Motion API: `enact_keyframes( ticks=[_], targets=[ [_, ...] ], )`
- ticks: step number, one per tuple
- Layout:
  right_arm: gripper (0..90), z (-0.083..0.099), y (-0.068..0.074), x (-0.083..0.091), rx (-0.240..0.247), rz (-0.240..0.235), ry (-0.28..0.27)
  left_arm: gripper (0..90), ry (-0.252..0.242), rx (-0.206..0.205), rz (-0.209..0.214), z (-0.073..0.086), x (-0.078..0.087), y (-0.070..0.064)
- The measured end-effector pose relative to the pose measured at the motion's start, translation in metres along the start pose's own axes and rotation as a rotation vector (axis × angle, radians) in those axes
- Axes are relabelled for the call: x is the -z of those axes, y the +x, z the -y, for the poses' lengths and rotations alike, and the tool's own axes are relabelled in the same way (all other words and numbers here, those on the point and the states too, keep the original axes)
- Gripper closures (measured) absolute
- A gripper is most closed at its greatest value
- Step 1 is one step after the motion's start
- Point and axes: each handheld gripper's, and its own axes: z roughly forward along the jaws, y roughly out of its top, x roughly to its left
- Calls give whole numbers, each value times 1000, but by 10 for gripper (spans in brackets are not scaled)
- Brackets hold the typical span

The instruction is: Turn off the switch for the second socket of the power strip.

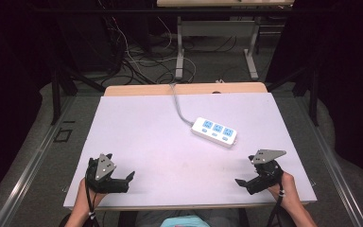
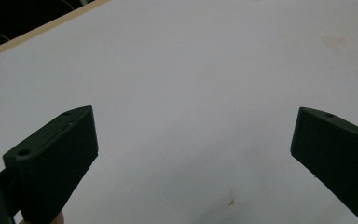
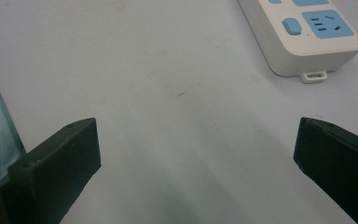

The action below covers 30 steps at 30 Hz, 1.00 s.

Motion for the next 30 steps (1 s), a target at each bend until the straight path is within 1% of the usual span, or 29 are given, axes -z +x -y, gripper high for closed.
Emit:
enact_keyframes(
  ticks=[3, 5, 6, 7, 8, 9, 10, 14, 15, 16, 17, 18, 19, 20, 21, 22, 23, 24, 25, 27, 28, 30],
  targets=[
    [0, 0, 0, 0, -1, -3, 1, 6, 4, -3, -1, 0, 1, 0],
    [0, 0, -1, -1, 6, 6, -4, 7, 4, -19, -6, 0, 0, 0],
    [0, -1, -1, -1, 8, 5, 0, 7, 4, -4, 8, 0, -1, -2],
    [0, -1, -1, -1, 1, -1, 5, 7, 17, -16, 9, 0, -1, -2],
    [0, -1, -1, -2, 5, 0, 0, 7, 17, -16, 9, 0, -1, -2],
    [0, -1, -2, -3, 6, 2, 5, 7, 18, -29, 1, 0, -1, -1],
    [0, -2, -2, -3, 4, 2, 4, 7, 10, -14, 12, 0, -1, -2],
    [0, -3, -3, -5, 9, 0, 12, 7, 12, -14, 8, 0, -1, -1],
    [0, -3, -3, -5, 9, 0, 10, 7, 11, -15, 8, 0, -1, -1],
    [0, -3, -2, -5, 8, -2, 23, 7, 7, -16, 8, 0, -1, -1],
    [0, -3, -2, -6, 8, 7, 11, 7, 12, -18, 6, 0, -1, -1],
    [0, -3, -2, -7, 13, 5, 4, 7, 12, -18, 6, 1, -1, -2],
    [0, -4, -2, -8, 13, 3, 6, 7, 17, -21, 6, 0, 0, -2],
    [0, -5, -2, -7, 18, -2, 20, 7, 18, -22, 8, 0, 0, -2],
    [0, -5, -2, -7, 14, 3, 16, 7, 18, -26, 8, 0, -1, -2],
    [0, -6, -3, -8, 22, -3, 17, 7, 20, -26, 10, 0, -1, -2],
    [0, -8, -4, -9, 26, 6, 13, 7, 18, -27, 11, 0, -1, -2],
    [0, -9, -4, -9, 22, 3, 12, 7, 16, -32, 11, 0, -2, -2],
    [0, -11, -5, -9, 18, 2, 17, 7, 14, -24, 9, 0, -2, -2],
    [0, -13, -5, -10, 22, 6, 9, 7, 19, -26, 10, 0, -1, -2],
    [0, -15, -6, -11, 24, 2, 24, 7, 22, -28, 7, 1, -1, -1],
    [0, -17, -6, -12, 29, 6, 10, 7, 23, -29, 6, 0, -1, -1]
  ],
)
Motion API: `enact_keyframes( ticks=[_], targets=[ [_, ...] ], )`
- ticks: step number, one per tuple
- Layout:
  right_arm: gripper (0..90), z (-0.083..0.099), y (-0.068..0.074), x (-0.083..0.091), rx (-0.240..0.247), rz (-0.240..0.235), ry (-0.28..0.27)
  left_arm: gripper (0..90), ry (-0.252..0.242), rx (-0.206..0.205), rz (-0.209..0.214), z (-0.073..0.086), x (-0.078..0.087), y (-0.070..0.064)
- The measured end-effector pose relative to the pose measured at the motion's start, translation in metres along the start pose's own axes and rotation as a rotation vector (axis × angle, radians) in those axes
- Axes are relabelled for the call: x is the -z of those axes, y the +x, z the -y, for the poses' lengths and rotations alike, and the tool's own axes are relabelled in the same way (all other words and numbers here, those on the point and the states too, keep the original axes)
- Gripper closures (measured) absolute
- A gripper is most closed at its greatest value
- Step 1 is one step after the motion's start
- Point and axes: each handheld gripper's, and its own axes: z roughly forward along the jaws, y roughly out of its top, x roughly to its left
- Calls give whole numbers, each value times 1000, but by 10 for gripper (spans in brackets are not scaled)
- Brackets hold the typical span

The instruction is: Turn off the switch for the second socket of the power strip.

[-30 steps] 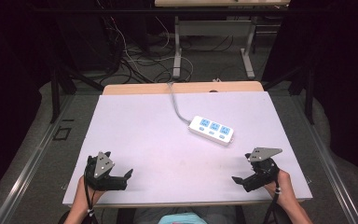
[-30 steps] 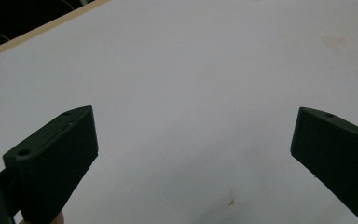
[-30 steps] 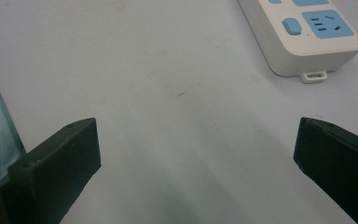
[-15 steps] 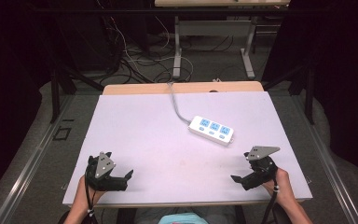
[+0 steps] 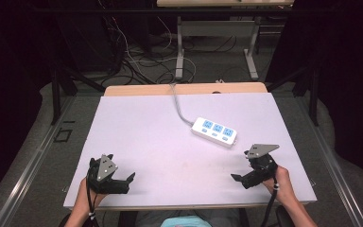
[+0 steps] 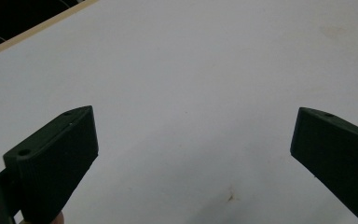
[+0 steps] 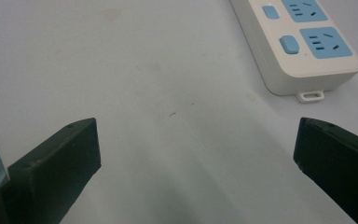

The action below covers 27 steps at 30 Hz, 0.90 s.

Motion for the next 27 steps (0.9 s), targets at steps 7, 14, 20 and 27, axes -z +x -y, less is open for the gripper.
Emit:
enact_keyframes(
  ticks=[7, 14, 20, 27],
  targets=[
    [0, -8, -3, 1, -7, 1, -12, 6, 7, -18, 0, -1, -2, -2],
    [0, -20, -10, -7, 0, 13, -4, 6, 12, -17, 0, 0, -3, -1],
    [0, -27, -19, -11, -13, 27, -14, 6, 5, -13, -3, 0, -3, -1],
    [0, -33, -25, -13, -18, 31, -17, 6, 16, -20, -1, 0, -3, -1]
  ],
)
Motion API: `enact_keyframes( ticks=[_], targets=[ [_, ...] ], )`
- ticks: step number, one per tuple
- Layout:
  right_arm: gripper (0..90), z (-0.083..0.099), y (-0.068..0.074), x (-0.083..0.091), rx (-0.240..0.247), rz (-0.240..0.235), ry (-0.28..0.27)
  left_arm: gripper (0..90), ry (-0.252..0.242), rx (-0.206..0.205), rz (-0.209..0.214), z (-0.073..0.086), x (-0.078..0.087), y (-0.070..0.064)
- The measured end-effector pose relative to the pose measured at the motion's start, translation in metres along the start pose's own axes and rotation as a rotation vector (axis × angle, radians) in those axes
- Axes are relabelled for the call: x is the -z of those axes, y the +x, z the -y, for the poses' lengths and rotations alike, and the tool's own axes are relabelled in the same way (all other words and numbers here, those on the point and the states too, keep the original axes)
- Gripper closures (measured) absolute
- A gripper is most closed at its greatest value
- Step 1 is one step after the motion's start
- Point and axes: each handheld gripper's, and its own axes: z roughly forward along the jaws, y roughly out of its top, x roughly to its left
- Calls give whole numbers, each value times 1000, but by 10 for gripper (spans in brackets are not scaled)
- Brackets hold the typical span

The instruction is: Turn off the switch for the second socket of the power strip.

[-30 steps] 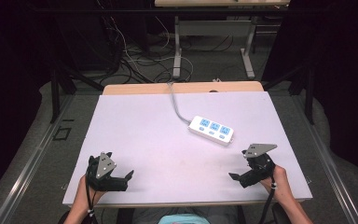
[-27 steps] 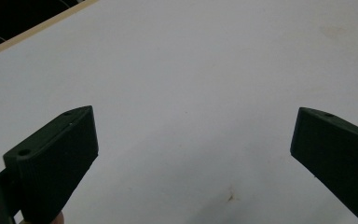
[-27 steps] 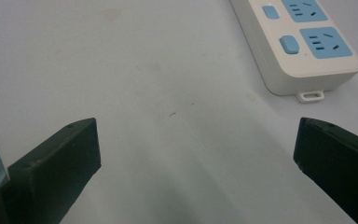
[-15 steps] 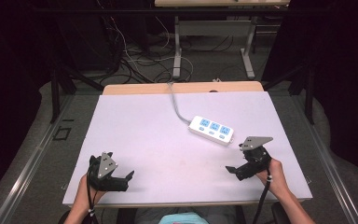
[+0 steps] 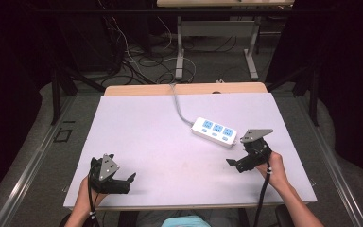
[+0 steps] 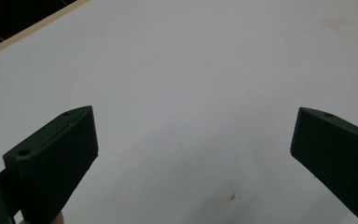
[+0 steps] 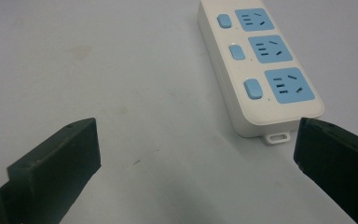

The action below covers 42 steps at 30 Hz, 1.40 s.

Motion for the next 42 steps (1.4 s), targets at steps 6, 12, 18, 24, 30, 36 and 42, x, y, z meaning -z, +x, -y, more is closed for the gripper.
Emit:
enact_keyframes(
  ticks=[6, 12, 18, 24, 30, 36, 42],
  targets=[
    [5, -5, -5, -4, -7, -4, -9, 6, 0, 1, 2, 0, 0, 1],
    [5, -10, -11, -10, -13, -1, -1, 6, 0, -14, -7, -1, 0, -1],
    [0, -15, -19, -14, -21, -1, 4, 6, 0, -2, 2, -1, -1, 0],
    [0, -20, -27, -19, -28, 4, 10, 6, -7, -10, 3, -2, -3, -1],
    [3, -24, -30, -23, -30, 9, 0, 6, 0, -17, 14, -2, -3, 0],
    [10, -31, -38, -32, -22, 2, -21, 6, 1, -15, 13, -2, -3, -1],
    [0, -36, -42, -37, -24, -15, -2, 6, 0, -14, 16, -2, -4, -1]
  ],
)
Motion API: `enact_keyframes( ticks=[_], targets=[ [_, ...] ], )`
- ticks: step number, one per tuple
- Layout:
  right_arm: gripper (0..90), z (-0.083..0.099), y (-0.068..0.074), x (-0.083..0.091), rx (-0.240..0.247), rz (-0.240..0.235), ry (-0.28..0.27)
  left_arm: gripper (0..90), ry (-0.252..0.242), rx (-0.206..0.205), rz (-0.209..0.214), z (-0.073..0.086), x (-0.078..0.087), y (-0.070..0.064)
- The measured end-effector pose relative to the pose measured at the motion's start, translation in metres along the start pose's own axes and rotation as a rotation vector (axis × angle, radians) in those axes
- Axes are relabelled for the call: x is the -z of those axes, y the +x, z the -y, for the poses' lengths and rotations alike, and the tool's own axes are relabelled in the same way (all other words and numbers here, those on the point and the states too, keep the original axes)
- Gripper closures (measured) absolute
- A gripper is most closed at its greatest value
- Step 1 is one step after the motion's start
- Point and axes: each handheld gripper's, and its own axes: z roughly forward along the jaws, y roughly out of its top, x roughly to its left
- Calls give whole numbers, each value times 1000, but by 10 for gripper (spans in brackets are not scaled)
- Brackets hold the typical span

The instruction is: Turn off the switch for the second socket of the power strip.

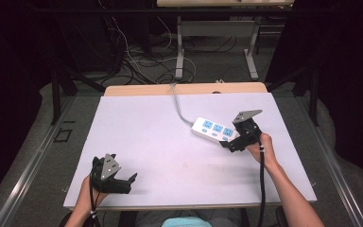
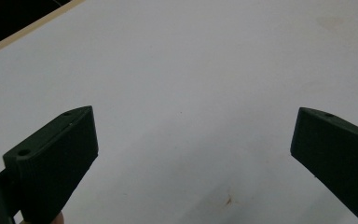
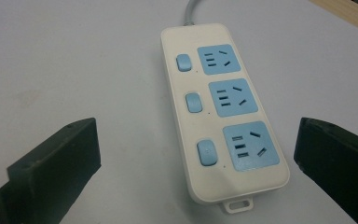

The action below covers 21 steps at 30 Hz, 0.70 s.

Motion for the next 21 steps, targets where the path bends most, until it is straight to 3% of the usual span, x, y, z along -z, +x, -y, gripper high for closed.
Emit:
enact_keyframes(
  ticks=[3, 4, 5, 7, 10, 12, 21],
  targets=[
    [0, -1, -4, -4, -5, 2, -1, 6, 3, -5, 3, 0, 0, 1],
    [0, -1, -4, -6, -12, -5, -29, 6, 2, 2, 6, 0, 1, 0],
    [0, -1, -5, -6, -12, 4, 1, 6, 3, -1, 5, 0, 1, 0],
    [0, -1, -7, -7, -6, 7, 9, 6, 3, -6, 5, 0, 1, 0],
    [0, -3, -10, -9, -41, -5, -4, 6, 3, -11, 7, -1, 0, 0],
    [0, -4, -13, -10, -32, -7, -8, 6, 8, -10, 13, -1, 0, 0],
    [0, -10, -21, -18, -70, -9, -12, 6, 9, -9, 5, 0, 0, 0]
  ],
)
